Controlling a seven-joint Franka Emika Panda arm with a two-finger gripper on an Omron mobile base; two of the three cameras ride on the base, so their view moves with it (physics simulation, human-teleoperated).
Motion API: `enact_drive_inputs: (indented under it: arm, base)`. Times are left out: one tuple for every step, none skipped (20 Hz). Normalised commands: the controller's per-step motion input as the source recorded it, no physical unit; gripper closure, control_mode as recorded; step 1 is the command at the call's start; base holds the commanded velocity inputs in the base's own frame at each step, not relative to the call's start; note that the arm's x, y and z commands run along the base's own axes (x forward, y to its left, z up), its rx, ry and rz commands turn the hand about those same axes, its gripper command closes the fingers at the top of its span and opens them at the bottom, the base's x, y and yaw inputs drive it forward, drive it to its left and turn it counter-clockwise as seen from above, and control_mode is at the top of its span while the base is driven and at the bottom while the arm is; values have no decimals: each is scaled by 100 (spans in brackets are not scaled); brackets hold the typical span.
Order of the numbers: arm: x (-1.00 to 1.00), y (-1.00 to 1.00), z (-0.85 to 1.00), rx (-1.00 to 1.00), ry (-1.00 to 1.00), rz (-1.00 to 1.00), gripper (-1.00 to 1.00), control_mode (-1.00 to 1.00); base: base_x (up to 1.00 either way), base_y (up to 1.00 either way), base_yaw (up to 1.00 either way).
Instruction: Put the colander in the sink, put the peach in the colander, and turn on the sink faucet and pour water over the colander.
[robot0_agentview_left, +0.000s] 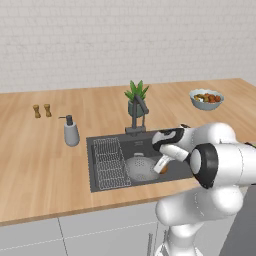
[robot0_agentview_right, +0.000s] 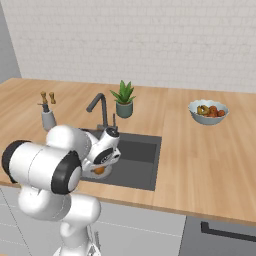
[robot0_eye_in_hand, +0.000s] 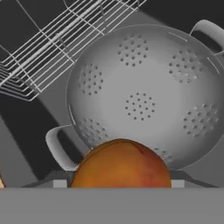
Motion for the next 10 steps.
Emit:
enact_drive_inputs:
  arm:
    - [26,-1,-16,0,0,0,100,-100]
    - [26,0,-16,0,0,0,100,-100]
    - [24,0,-17,0,0,0,100,-100]
    - [22,0,-21,0,0,0,100,-100]
    - [22,0,-22,0,0,0,100,-100]
    - [23,0,-26,0,0,0,100,-100]
    - [24,0,-25,0,0,0,100,-100]
    - [26,0,-26,0,0,0,100,-100]
    - [26,0,-26,0,0,0,100,-100]
    - [23,0,-25,0,0,0,100,-100]
  base:
    - [0,0,0]
    - [0,0,0]
    - [0,0,0]
    - [0,0,0]
    - [0,0,0]
    - [0,0,0]
    - [0,0,0]
    - [0,0,0]
    - [0,0,0]
    - [0,0,0]
